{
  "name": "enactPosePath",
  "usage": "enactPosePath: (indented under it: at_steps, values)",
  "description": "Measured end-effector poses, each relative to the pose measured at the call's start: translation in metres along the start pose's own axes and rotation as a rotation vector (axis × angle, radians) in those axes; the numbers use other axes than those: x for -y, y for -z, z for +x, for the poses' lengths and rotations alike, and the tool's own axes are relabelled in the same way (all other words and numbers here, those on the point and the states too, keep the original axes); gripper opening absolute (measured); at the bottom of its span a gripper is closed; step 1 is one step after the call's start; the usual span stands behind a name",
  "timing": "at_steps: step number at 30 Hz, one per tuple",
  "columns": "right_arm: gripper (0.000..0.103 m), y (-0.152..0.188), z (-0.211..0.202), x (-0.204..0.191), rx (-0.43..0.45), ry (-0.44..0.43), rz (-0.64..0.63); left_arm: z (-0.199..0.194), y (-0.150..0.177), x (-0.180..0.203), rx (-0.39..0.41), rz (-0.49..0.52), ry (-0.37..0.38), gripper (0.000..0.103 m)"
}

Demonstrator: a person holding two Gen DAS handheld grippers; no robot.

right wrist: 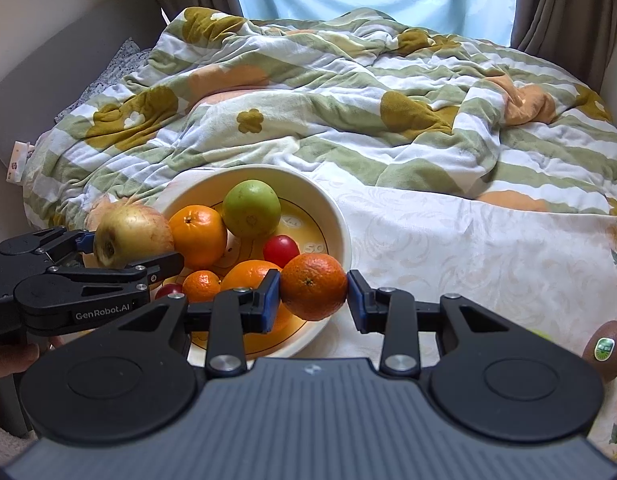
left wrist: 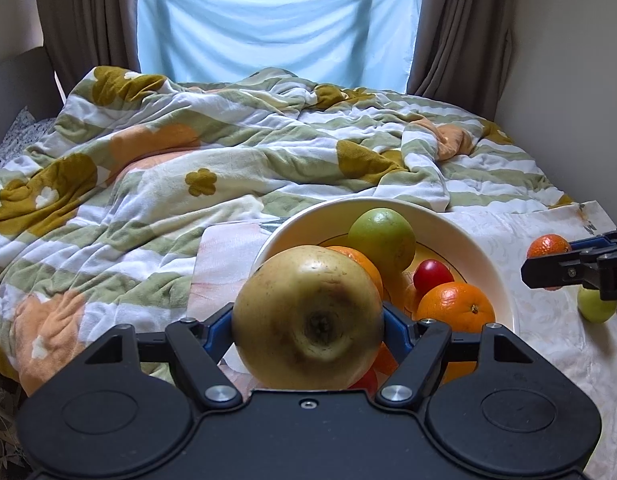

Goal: Organize fruits
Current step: 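Carry both fruits to the duck bowl while the right tool releases its tangerine inside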

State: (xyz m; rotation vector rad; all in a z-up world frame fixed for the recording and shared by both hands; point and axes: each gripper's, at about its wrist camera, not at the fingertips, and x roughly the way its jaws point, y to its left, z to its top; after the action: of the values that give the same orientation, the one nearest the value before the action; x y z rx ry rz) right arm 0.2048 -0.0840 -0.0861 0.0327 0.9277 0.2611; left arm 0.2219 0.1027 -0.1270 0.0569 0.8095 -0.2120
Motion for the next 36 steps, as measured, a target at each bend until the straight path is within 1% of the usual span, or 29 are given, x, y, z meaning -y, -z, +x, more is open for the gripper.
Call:
enactPosePath:
  at_steps: [3,5,6,7,9,12,21,27,36]
  values:
    - [0.051,0.0,0.0,0.0,-0.001,0.0,-0.002,-0.001,0.001,0.002,0.006,0.025,-0.001,0.078]
    - [0.051,-0.001,0.003,0.0,-0.004,0.0,-0.003,-0.004,0.001,0.004,0.018,0.035,-0.002,0.087]
    - [0.051,-0.001,0.002,0.0,-0.003,-0.001,-0.002,-0.006,0.001,0.005,0.032,0.042,-0.004,0.097]
    - [0.051,-0.001,0.003,0.0,-0.003,-0.001,-0.003,-0.009,0.0,0.005,0.047,0.048,-0.005,0.101]
    - [0.051,-0.001,0.005,-0.001,-0.004,-0.002,-0.004,-0.012,-0.001,0.007,0.063,0.063,-0.006,0.102]
    - [0.051,-0.003,0.008,-0.003,-0.003,-0.004,-0.007,-0.012,-0.002,0.01,0.051,0.083,-0.015,0.102]
    - [0.051,-0.01,0.003,-0.007,0.004,-0.024,-0.031,-0.036,-0.001,0.012,0.047,0.072,-0.029,0.102]
    - [0.051,-0.023,0.005,-0.017,0.007,-0.081,-0.069,-0.051,0.003,0.019,0.04,0.081,-0.039,0.102]
    - [0.051,-0.033,0.036,-0.038,-0.023,-0.147,-0.126,-0.05,0.008,0.013,0.021,0.089,-0.055,0.102]
